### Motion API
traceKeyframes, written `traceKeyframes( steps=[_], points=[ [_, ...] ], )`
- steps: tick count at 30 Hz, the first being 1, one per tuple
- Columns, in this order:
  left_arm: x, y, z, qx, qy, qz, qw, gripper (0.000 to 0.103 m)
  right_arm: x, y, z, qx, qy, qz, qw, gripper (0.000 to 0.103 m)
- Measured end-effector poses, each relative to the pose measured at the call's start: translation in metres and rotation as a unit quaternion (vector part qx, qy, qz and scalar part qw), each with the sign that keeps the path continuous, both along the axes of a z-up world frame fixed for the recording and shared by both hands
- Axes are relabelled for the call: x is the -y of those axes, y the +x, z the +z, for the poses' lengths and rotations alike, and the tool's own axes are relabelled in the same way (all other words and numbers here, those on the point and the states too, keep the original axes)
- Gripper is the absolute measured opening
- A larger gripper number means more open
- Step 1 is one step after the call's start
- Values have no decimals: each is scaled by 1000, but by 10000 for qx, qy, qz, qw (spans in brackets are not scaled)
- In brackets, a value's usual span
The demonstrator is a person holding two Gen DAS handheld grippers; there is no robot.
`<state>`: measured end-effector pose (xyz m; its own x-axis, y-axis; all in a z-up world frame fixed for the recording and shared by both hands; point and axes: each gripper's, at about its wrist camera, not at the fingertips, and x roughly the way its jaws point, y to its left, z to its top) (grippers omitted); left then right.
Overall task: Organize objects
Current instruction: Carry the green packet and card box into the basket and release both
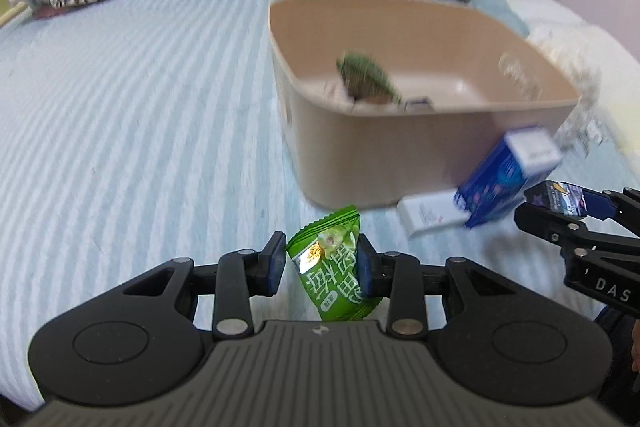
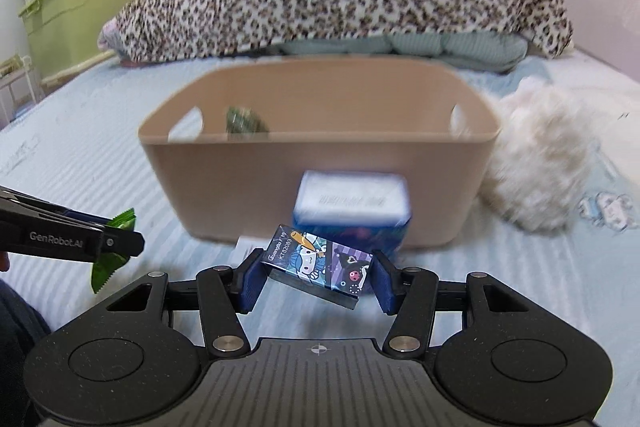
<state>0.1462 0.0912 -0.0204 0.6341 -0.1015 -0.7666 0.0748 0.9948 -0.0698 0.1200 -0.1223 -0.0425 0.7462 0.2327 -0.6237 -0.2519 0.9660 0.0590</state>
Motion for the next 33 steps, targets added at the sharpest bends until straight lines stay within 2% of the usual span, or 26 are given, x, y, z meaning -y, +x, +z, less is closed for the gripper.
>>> traceKeyframes(
  steps=[9, 15, 23, 31, 33],
  points=[
    [12, 17, 59, 832, 62, 6, 9965, 38, 15, 11, 49, 729, 192, -135, 9971, 52],
    [26, 42, 77, 1174, 324, 41, 9926, 38, 19, 34, 68, 1103, 90, -216, 9936, 52],
    [53, 92, 58, 1024, 668, 8, 9925, 38, 23, 81, 65, 1045, 55, -338, 9939, 52],
    [73, 124, 19, 835, 848, 160, 9928, 38, 9, 117, 34, 638, -412, -362, 9965, 52],
    [75, 129, 9, 675, 811, 176, 9943, 38, 5, 123, 27, 495, -521, -343, 9968, 52]
  ],
)
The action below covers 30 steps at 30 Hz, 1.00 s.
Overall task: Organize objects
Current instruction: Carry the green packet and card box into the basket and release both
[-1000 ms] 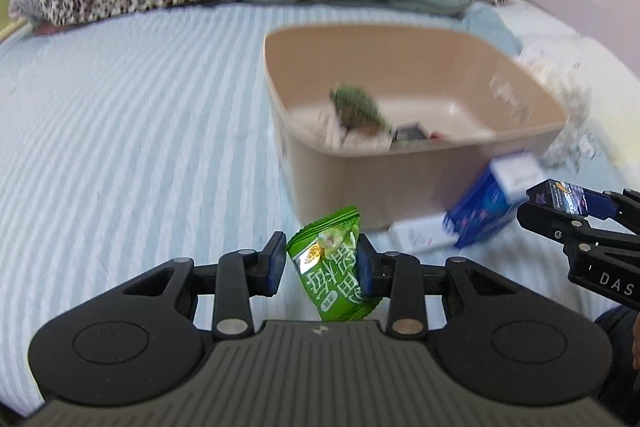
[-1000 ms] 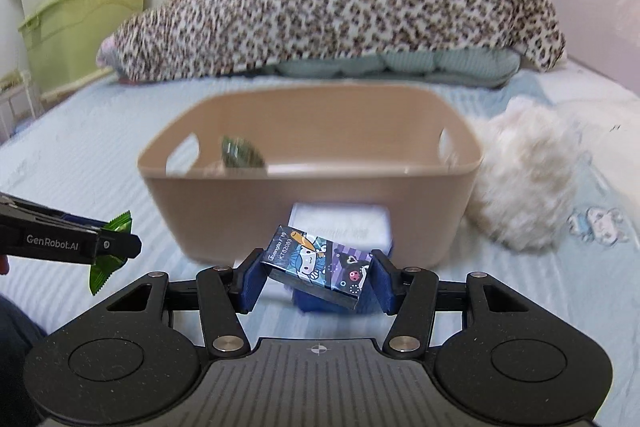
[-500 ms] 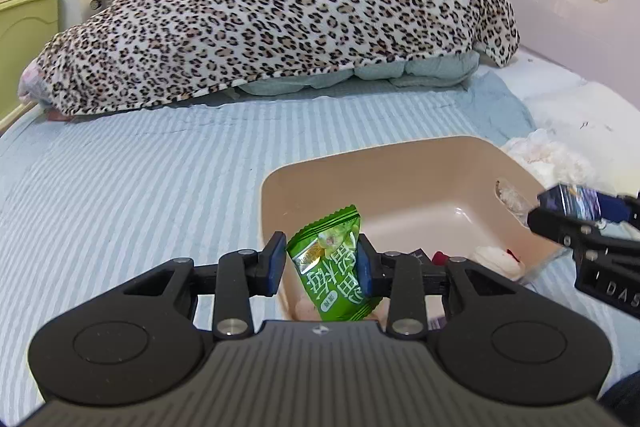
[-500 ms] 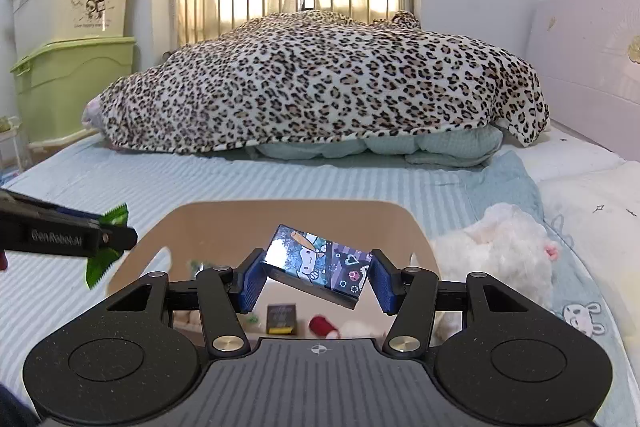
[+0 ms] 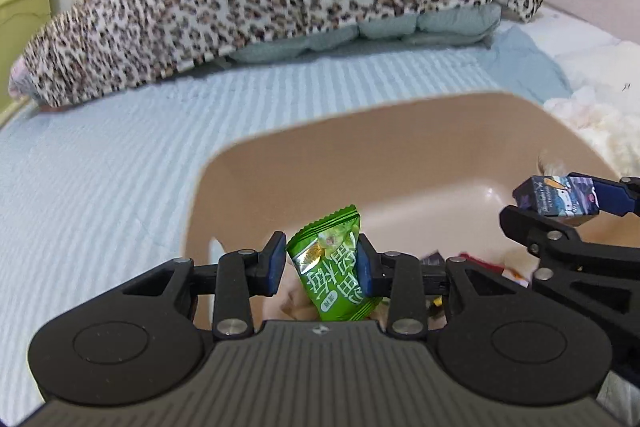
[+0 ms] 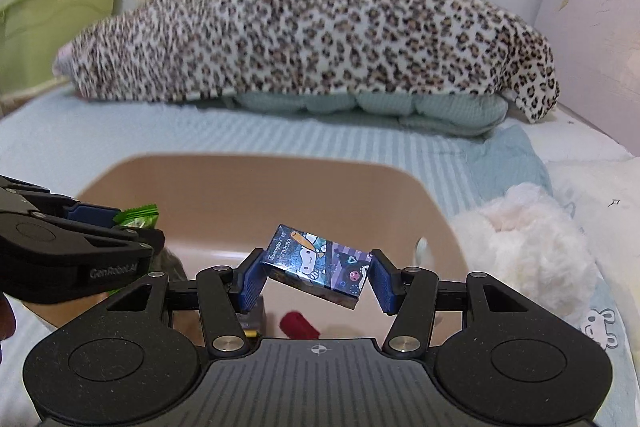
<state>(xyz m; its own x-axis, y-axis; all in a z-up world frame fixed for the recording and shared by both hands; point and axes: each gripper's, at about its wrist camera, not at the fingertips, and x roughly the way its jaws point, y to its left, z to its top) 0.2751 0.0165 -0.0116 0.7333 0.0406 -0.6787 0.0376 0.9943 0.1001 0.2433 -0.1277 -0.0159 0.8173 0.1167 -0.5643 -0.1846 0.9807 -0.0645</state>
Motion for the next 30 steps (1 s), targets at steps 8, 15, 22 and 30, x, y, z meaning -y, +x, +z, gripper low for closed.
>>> traceKeyframes(
  steps=[8, 15, 22, 30],
  points=[
    [-4, -2, -10, -119, 11, 43, 9999, 52, 6, -1, -8, -271, 112, -4, 9996, 62],
    [-13, -25, 15, 45, -87, 93, 9999, 94, 16, -26, 13, 59, 172, -24, 9998, 82],
    [-19, -57, 30, 117, -153, 103, 9998, 97, 35, -62, 25, 89, 456, -135, 9988, 103],
    [-27, -86, 25, 71, -180, 109, 9998, 97, 38, -89, 10, -242, 369, -28, 9990, 103]
  ],
)
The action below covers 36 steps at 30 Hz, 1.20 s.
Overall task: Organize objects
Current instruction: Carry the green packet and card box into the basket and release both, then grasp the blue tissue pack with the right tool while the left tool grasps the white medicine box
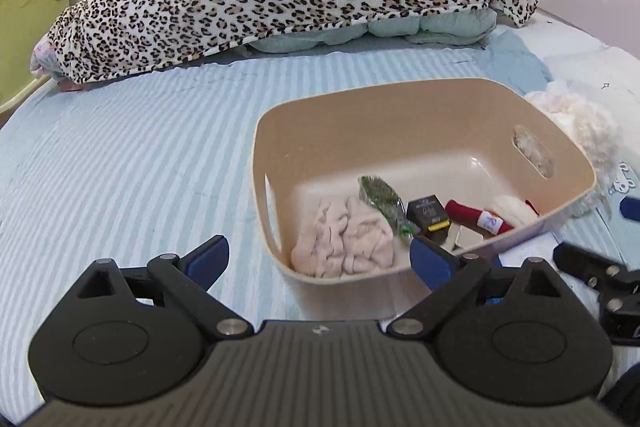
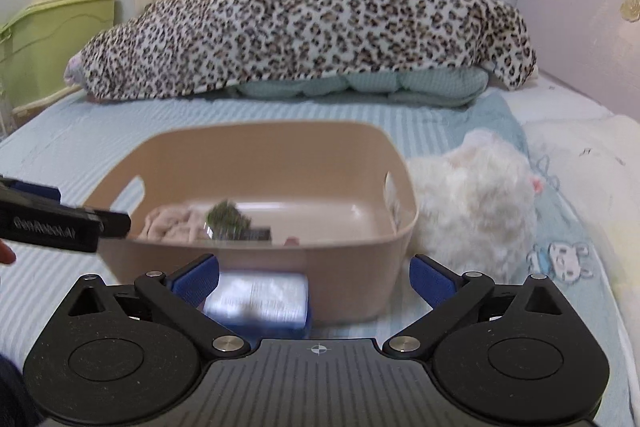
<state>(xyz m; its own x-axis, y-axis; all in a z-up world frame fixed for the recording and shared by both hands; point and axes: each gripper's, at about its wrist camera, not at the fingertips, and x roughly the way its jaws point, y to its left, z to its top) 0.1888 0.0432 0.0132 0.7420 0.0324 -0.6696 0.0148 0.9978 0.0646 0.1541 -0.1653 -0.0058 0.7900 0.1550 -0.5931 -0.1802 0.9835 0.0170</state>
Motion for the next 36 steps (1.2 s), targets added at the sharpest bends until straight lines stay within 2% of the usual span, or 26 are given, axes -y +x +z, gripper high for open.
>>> traceKeyframes(
  steps=[4, 13, 21, 28, 30, 32, 36],
  points=[
    [-2, -9, -9, -222, -73, -95, 9997, 97, -3, -6, -18, -234, -45, 59, 9997, 103],
    [3, -8, -43, -560, 107, -97, 9983, 97, -10, -4, -52, -626, -36, 185, 9979, 103],
    [10, 4, -65, -786, 242, -111, 9965, 97, -16, 7, -71, -665, 19, 239, 9975, 103],
    [12, 12, -72, -840, 294, -13, 9960, 97, -21, 21, -81, -566, 131, 236, 9980, 102],
    [12, 14, -74, -893, 247, -23, 9957, 97, -20, 23, -80, -481, 68, 189, 9986, 97],
    [13, 15, -75, -926, 201, -37, 9955, 97, -17, 24, -78, -475, 43, 152, 9987, 83],
    [20, 15, -76, -917, 171, -88, 9956, 97, -7, 25, -73, -528, 54, 71, 9986, 64]
  ],
)
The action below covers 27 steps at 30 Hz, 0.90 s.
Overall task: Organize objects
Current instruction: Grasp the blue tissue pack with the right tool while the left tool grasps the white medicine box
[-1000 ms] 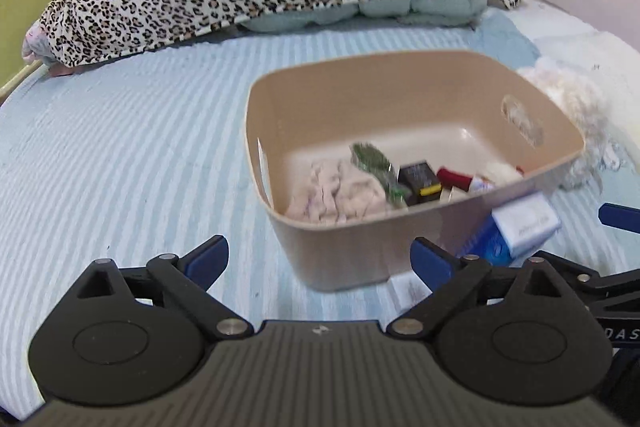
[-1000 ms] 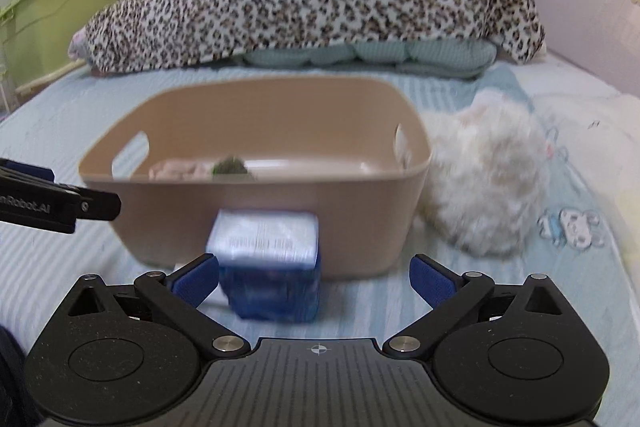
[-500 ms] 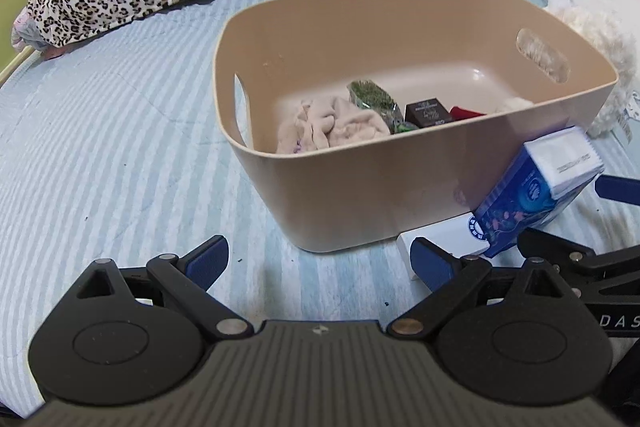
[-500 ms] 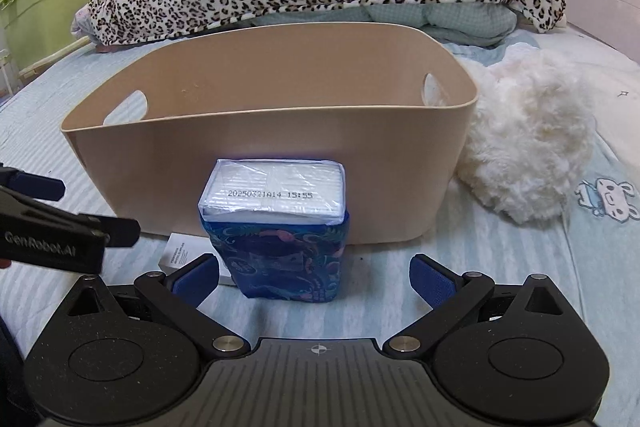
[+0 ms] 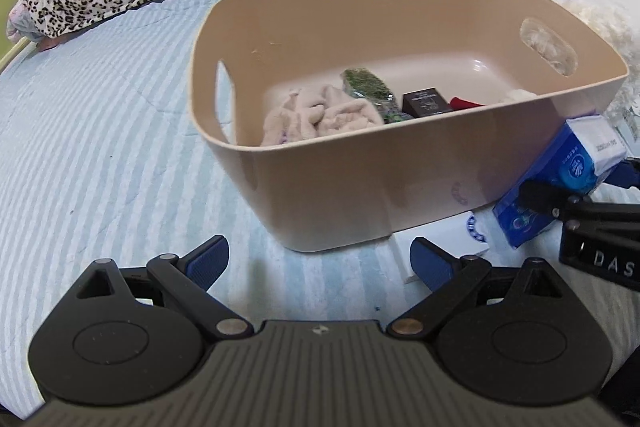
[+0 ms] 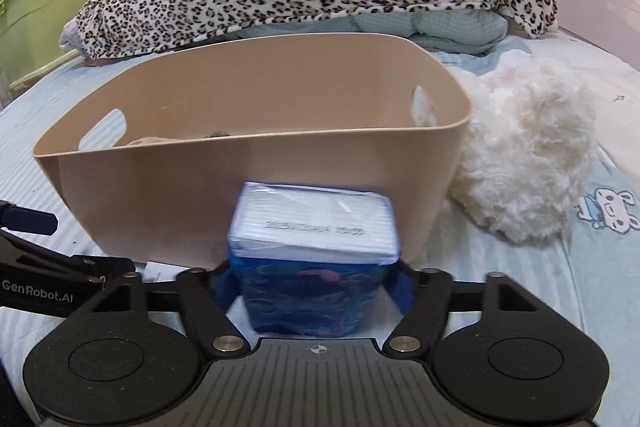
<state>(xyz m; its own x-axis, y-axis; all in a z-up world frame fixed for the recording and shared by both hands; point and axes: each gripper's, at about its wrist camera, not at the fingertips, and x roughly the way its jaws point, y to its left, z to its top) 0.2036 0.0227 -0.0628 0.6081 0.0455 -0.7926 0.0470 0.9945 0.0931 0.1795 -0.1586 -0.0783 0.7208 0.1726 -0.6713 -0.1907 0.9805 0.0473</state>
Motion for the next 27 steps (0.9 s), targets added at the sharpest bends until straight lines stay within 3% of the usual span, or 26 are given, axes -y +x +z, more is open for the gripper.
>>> traceKeyframes(
  steps=[7, 12, 18, 24, 27],
  points=[
    [28, 5, -9, -35, 69, -144, 9999, 98, 25, -9, 2, -45, 99, -306, 9995, 61],
    [31, 9, -18, -308, -450, -79, 9985, 98, 36, -8, -1, -24, 124, -418, 9990, 61],
    [35, 14, -27, -438, -793, 202, 9957, 98, 38, -7, -9, -53, 156, -417, 9990, 63],
    [41, 16, -36, -446, -539, 343, 9970, 95, 37, -9, -13, -64, 177, -391, 9991, 61],
    [41, 12, -34, -392, -514, 301, 9975, 84, 36, -10, -13, -46, 165, -384, 9991, 60]
  ],
)
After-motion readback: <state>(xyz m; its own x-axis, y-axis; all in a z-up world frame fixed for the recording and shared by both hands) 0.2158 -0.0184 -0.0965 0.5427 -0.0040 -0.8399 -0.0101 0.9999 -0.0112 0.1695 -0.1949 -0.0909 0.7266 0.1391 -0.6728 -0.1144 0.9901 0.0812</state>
